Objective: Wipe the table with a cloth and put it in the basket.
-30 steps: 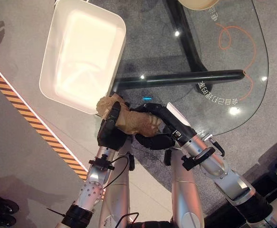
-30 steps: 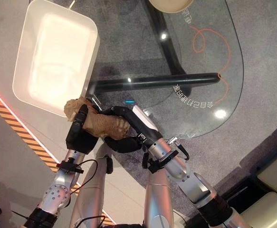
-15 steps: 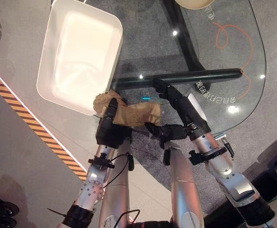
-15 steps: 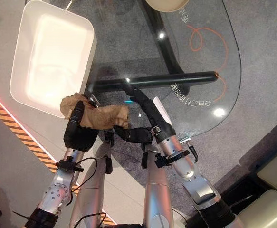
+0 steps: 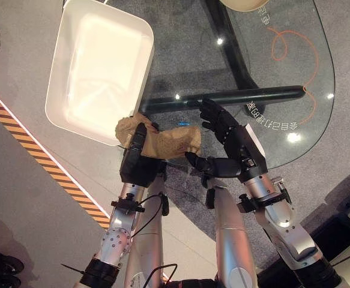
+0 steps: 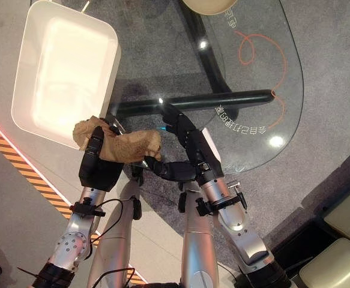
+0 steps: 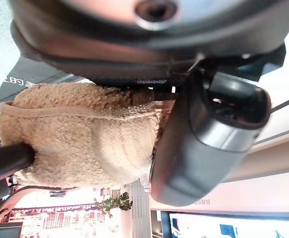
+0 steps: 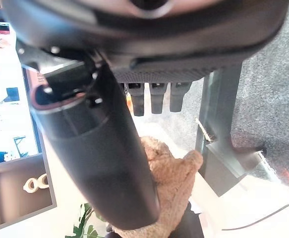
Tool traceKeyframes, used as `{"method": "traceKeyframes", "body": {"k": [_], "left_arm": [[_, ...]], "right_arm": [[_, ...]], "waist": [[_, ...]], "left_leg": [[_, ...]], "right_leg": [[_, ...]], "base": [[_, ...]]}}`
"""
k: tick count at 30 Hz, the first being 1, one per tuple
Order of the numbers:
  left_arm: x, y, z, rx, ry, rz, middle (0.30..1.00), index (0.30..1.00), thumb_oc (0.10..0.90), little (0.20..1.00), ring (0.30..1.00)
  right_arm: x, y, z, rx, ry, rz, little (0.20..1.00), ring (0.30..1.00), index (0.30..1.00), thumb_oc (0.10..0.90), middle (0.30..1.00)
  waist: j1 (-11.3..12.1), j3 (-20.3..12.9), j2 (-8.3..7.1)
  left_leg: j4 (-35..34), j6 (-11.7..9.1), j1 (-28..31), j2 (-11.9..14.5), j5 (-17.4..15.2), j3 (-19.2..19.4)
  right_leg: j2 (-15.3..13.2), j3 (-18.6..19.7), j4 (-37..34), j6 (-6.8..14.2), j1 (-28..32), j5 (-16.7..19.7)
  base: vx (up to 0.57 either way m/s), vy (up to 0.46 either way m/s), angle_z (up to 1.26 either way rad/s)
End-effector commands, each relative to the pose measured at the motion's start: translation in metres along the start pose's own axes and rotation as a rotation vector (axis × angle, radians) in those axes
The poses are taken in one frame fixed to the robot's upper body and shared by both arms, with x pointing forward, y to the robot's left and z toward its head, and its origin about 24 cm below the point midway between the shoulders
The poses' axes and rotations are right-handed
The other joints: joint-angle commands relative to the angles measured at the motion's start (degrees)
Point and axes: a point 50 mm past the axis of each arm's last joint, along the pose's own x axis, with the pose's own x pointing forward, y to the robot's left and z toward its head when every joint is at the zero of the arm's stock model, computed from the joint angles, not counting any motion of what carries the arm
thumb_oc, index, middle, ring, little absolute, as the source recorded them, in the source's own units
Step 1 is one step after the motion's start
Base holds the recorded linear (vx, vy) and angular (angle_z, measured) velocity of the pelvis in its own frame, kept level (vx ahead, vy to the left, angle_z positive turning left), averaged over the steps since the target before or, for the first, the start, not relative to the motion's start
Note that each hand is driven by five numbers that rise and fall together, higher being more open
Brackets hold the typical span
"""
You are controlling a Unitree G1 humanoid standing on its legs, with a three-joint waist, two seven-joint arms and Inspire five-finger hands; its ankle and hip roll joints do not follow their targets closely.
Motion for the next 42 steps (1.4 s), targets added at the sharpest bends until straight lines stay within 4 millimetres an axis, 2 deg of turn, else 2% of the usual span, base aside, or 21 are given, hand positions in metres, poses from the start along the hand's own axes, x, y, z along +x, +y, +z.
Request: {"method": "traceKeyframes", "body": {"k": [1, 4, 7, 10, 11, 12, 17, 19, 22, 27, 28, 30, 31, 32, 34, 35, 36, 37, 39, 40, 42], "left_arm": [[-0.001, -0.042, 0.024, 0.172, -0.128, -0.269, 0.3, 0.3, 0.1, 0.2, 0.3], [0.0, -0.047, 0.042, 0.308, -0.216, -0.278, 0.3, 0.3, 0.1, 0.2, 0.3], [0.002, -0.053, 0.066, 0.475, -0.334, -0.212, 0.3, 0.3, 0.1, 0.2, 0.3], [0.004, -0.06, 0.081, 0.639, -0.393, -0.15, 0.3, 0.3, 0.1, 0.2, 0.3], [0.004, -0.06, 0.081, 0.64, -0.394, -0.149, 0.3, 0.3, 0.1, 0.2, 0.3], [0.005, -0.064, 0.091, 0.731, -0.437, -0.126, 0.3, 0.3, 0.1, 0.2, 0.3], [0.004, -0.077, 0.112, 0.987, -0.564, -0.055, 0.3, 0.3, 0.1, 0.2, 0.3], [0.005, -0.08, 0.114, 1.035, -0.586, -0.042, 0.3, 0.3, 0.1, 0.2, 0.3], [0.01, -0.089, 0.121, 1.252, -0.674, 0.021, 0.3, 0.3, 0.1, 0.2, 0.3], [0.019, -0.094, 0.132, 1.409, -0.771, 0.089, 0.3, 0.3, 0.1, 0.2, 0.3], [0.02, -0.092, 0.133, 1.441, -0.778, 0.113, 0.3, 0.3, 0.1, 0.2, 0.3], [0.022, -0.093, 0.135, 1.462, -0.793, 0.132, 0.3, 0.3, 0.1, 0.2, 0.3], [0.026, -0.095, 0.137, 1.477, -0.813, 0.137, 0.3, 0.3, 0.1, 0.2, 0.3], [0.033, -0.092, 0.142, 1.539, -0.821, 0.191, 0.3, 0.3, 0.1, 0.2, 0.3], [0.037, -0.091, 0.144, 1.568, -0.838, 0.22, 0.3, 0.3, 0.1, 0.2, 0.3], [0.041, -0.092, 0.147, 1.596, -0.865, 0.234, 0.3, 0.3, 0.1, 0.2, 0.3], [0.04, -0.089, 0.147, 1.617, -0.858, 0.251, 0.3, 0.3, 0.1, 0.2, 0.3], [0.044, -0.092, 0.15, 1.636, -0.886, 0.265, 0.3, 0.3, 0.1, 0.2, 0.3], [0.046, -0.09, 0.153, 1.667, -0.904, 0.301, 0.3, 0.3, 0.1, 0.2, 0.3], [0.048, -0.093, 0.154, 1.669, -0.926, 0.297, 0.3, 0.3, 0.1, 0.2, 0.3], [0.05, -0.092, 0.157, 1.722, -0.95, 0.333, 0.3, 0.3, 0.1, 0.2, 0.3]], "right_arm": [[0.005, -0.006, 0.042, 0.024, -0.246, -0.012, 0.9, 0.9, 0.9, 0.8, 0.9], [0.006, -0.006, 0.036, 0.026, -0.195, 0.005, 0.9, 0.9, 0.9, 0.8, 0.9], [0.005, -0.005, 0.026, 0.01, -0.117, 0.022, 0.9, 0.9, 0.9, 0.8, 0.9], [0.002, -0.005, 0.018, 0.014, -0.057, 0.035, 0.9, 0.9, 0.9, 0.8, 0.9], [0.002, -0.005, 0.018, 0.014, -0.057, 0.035, 0.9, 0.9, 0.9, 0.8, 0.9], [0.001, -0.006, 0.013, 0.02, -0.014, 0.045, 0.9, 0.9, 0.9, 0.8, 0.9], [-0.005, -0.004, -0.003, 0.022, 0.092, 0.082, 0.9, 0.9, 0.9, 0.8, 0.9], [-0.006, -0.003, -0.005, 0.018, 0.107, 0.089, 0.9, 0.9, 0.9, 0.8, 0.9], [-0.006, -0.001, -0.012, 0.029, 0.153, 0.105, 0.9, 0.9, 0.9, 0.8, 0.9], [-0.002, -0.002, -0.016, 0.011, 0.197, 0.127, 0.9, 0.9, 0.9, 0.8, 0.9], [-0.004, -0.001, -0.019, 0.014, 0.219, 0.133, 0.9, 0.9, 0.9, 0.8, 0.9], [-0.004, -0.001, -0.019, 0.013, 0.227, 0.139, 0.9, 0.9, 0.9, 0.8, 0.9], [-0.001, -0.002, -0.017, 0.005, 0.217, 0.141, 0.9, 0.9, 0.9, 0.8, 0.9], [-0.001, 0.0, -0.02, 0.012, 0.241, 0.149, 0.9, 0.9, 0.9, 0.8, 0.9], [0.001, 0.0, -0.02, 0.012, 0.248, 0.151, 0.9, 0.9, 0.9, 0.8, 0.9], [0.006, 0.0, -0.017, 0.002, 0.24, 0.153, 0.9, 0.9, 0.9, 0.8, 0.9], [0.004, 0.001, -0.02, 0.007, 0.256, 0.154, 0.9, 0.9, 0.9, 0.8, 0.9], [0.008, 0.0, -0.018, -0.003, 0.25, 0.158, 0.9, 0.9, 0.9, 0.8, 0.9], [0.006, 0.0, -0.02, 0.001, 0.277, 0.165, 0.9, 0.9, 0.9, 0.8, 0.9], [0.009, -0.001, -0.018, -0.005, 0.265, 0.166, 0.9, 0.9, 0.9, 0.8, 0.9], [0.007, 0.0, -0.02, 0.0, 0.289, 0.178, 0.9, 0.9, 0.9, 0.8, 0.9]], "waist": [[0.7, -1.6, 0.1], [0.9, -1.6, 0.5], [1.3, -1.6, 1.26], [1.4, -1.6, 1.82], [1.4, -1.6, 1.82], [1.5, -1.6, 2.21], [1.7, -1.6, 2.89], [1.8, -1.6, 2.94], [1.8, -1.6, 3.01], [1.6, -1.6, 3.11], [1.6, -1.6, 3.2], [1.5, -1.6, 3.22], [1.3, -1.6, 3.14], [1.1, -1.6, 3.07], [1.0, -1.6, 2.98], [0.8, -1.6, 2.87], [0.9, -1.6, 2.94], [0.7, -1.6, 2.81], [0.6, -1.6, 2.71], [0.4, -1.6, 2.6], [0.3, -1.6, 2.5]], "left_leg": [[8.7, 1.2, -0.7, -2.0, -9.8, 6.7], [8.6, 1.0, -0.5, -2.1, -9.7, 6.5], [9.1, 1.0, -0.6, -2.4, -9.7, 6.2], [9.5, 0.8, -0.7, -2.6, -9.6, 6.0], [9.5, 0.8, -0.7, -2.6, -9.6, 6.0], [9.7, 0.8, -0.8, -2.7, -9.5, 5.8], [10.5, 0.8, -1.4, -2.8, -9.6, 5.9], [10.6, 0.9, -1.5, -2.8, -9.6, 5.9], [11.4, 1.0, -2.3, -2.8, -9.7, 5.9], [12.4, 1.0, -3.6, -2.7, -9.7, 6.1], [13.0, 0.6, -2.3, -2.6, -11.5, 5.7], [13.2, 0.7, -2.7, -2.4, -11.6, 5.8], [12.9, 1.1, -4.5, -2.4, -10.0, 6.3], [13.8, 0.8, -3.7, -2.3, -11.7, 5.7], [14.2, 0.8, -4.3, -2.2, -11.7, 5.7], [13.9, 1.1, -6.1, -2.2, -10.1, 6.2], [14.4, 0.8, -4.7, -2.2, -11.8, 5.7], [14.0, 1.1, -6.7, -2.1, -10.1, 6.4], [14.6, 0.7, -5.7, -1.8, -11.8, 6.0], [14.2, 1.1, -7.4, -1.8, -10.2, 6.6], [14.6, 0.8, -6.9, -1.8, -11.5, 6.3]], "right_leg": [[4.8, -2.0, -10.2, 0.5, 0.9, 8.4], [4.8, -2.1, -10.3, 0.4, 1.2, 8.1], [4.9, -2.0, -9.8, 0.2, 1.3, 7.6], [4.8, -2.0, -9.3, 0.0, 1.3, 7.2], [4.8, -2.0, -9.3, 0.0, 1.3, 7.1], [4.7, -2.0, -8.9, -0.1, 1.2, 6.8], [4.4, -1.4, -8.0, -0.5, 0.4, 6.2], [4.4, -1.3, -7.8, -0.6, 0.2, 6.1], [4.4, -0.9, -7.2, -0.7, -0.5, 5.8], [4.4, -0.3, -6.3, -1.0, -1.9, 5.5], [4.5, 0.0, -5.5, -0.7, -0.8, 3.7], [4.5, 0.2, -5.3, -0.7, -1.3, 3.6], [4.3, 0.0, -5.9, -1.1, -2.9, 5.3], [4.5, 0.6, -5.0, -0.8, -2.3, 3.7], [4.6, 0.8, -4.9, -0.8, -2.9, 3.7], [4.4, 0.6, -5.5, -1.1, -4.6, 5.4], [4.6, 0.9, -4.8, -0.8, -3.3, 3.7], [4.4, 0.7, -5.5, -1.1, -5.1, 5.4], [4.5, 1.0, -5.1, -0.8, -4.3, 4.0], [4.3, 0.9, -5.7, -1.1, -5.8, 5.6], [4.6, 1.4, -5.4, -0.8, -5.5, 4.6]], "base": [[0.0, 0.0, 0.0], [0.0, 0.044, 0.0], [0.01, 0.075, -0.01], [0.01, 0.065, -0.02], [0.01, 0.093, -0.04], [0.01, 0.075, -0.03], [0.02, 0.109, -0.04], [0.01, 0.06, -0.05], [0.02, 0.076, 0.0], [0.03, 0.105, -0.01], [0.07, 0.102, -0.03], [0.02, 0.065, -0.06], [0.05, 0.11, -0.05], [0.02, 0.079, -0.02], [0.03, 0.08, -0.03], [0.04, 0.075, -0.05], [-0.05, 0.069, -0.05], [0.07, 0.075, -0.04], [0.02, 0.079, -0.04], [-0.01, 0.086, -0.04], [0.07, 0.087, -0.04]]}}
